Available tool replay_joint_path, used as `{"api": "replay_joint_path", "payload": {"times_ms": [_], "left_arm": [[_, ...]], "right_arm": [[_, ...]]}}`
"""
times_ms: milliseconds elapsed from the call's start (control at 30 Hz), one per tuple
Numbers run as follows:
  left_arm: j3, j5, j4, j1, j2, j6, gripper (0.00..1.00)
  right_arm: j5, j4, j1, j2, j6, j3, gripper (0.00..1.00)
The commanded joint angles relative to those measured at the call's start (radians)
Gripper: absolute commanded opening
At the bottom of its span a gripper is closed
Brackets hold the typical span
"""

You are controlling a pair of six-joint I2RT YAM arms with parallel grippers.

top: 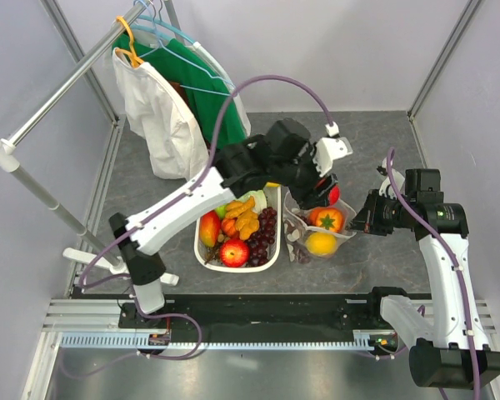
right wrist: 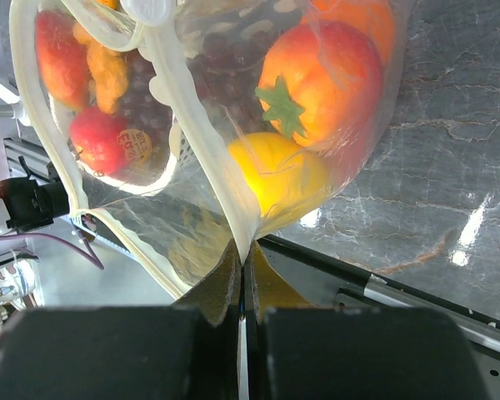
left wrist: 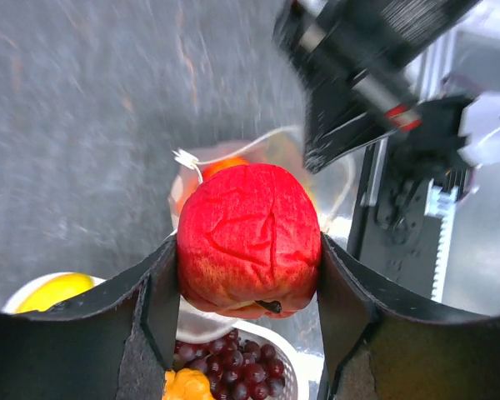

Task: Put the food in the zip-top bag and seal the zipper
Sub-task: Pick up the fake fruit from the bin, then place the fake fruit in the zipper food storage bag.

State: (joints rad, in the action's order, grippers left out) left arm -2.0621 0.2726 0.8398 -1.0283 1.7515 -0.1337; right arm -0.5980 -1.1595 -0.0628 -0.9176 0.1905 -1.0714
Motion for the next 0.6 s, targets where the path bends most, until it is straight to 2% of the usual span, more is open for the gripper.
{"api": "replay_joint_path", "payload": {"times_ms": [0,33,133,333,400,433,500,533,567], "left_arm": [[-0.015,0.011,0.074,-0.004,0.078,-0.066,0.66],[-0.021,-0.009,0.085,-0.004,0.085,-0.073,0.81],[-0.012,-0.003,0.094,0.022,0.065,-0.087,1.00],[-0.009,0.049,0.059,0.177,0.010,-0.153,1.00],[0.046,0.085,0.044,0.255,-0.013,-0.245,1.00],[0.072,0.132,0.032,0.281,-0.023,-0.356,1.00],[0.184,0.136,-0.004,0.325,-0.044,-0.481,1.00],[0.224,0.120,-0.036,0.329,-0.067,-0.614,1.00],[0.268,0.105,-0.060,0.332,-0.081,-0.670,0.99]], "right_arm": [[-0.022,0.020,-0.005,0.003,0.004,-0.047,0.00],[-0.022,0.017,-0.005,0.003,0.003,-0.047,0.00],[-0.023,0.017,-0.003,0.000,0.000,-0.038,0.00],[-0.020,0.017,-0.003,-0.001,-0.003,-0.028,0.00],[-0.017,0.017,-0.003,0.000,-0.003,-0.029,0.00],[-0.017,0.017,-0.003,0.000,-0.003,-0.028,0.00],[-0.016,0.017,-0.003,0.002,-0.003,-0.025,0.00],[-0.016,0.017,-0.003,0.002,-0.003,-0.024,0.00],[-0.013,0.017,-0.003,0.003,-0.003,-0.022,0.00]]}}
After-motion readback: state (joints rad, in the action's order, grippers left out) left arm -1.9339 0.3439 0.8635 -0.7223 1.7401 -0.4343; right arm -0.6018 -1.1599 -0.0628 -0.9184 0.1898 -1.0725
